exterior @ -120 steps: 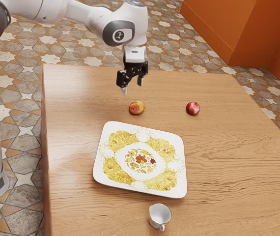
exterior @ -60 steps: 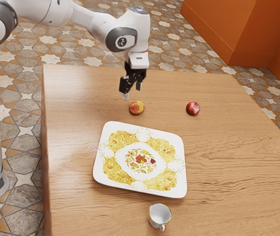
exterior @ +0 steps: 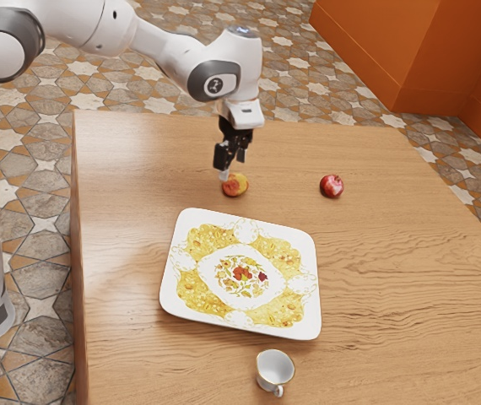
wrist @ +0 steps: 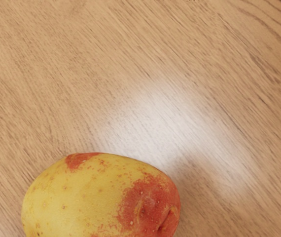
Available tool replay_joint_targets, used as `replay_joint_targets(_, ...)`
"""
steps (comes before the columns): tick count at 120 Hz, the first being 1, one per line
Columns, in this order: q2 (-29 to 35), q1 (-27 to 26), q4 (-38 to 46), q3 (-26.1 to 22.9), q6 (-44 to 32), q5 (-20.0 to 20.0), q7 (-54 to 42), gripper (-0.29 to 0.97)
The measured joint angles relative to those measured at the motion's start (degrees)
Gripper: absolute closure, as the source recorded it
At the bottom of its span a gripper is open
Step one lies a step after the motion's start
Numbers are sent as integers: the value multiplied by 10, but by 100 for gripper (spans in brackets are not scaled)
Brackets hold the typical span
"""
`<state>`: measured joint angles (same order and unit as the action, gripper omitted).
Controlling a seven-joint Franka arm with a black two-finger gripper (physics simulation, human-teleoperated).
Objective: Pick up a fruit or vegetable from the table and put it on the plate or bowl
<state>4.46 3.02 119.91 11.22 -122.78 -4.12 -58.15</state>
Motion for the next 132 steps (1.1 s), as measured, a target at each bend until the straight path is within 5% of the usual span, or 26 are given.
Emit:
replay_joint_targets(105,-78,-5,-2,9,-78,-15,32,1)
replay_joint_targets(132,-81,6,-4,25,-81,-12,35,26)
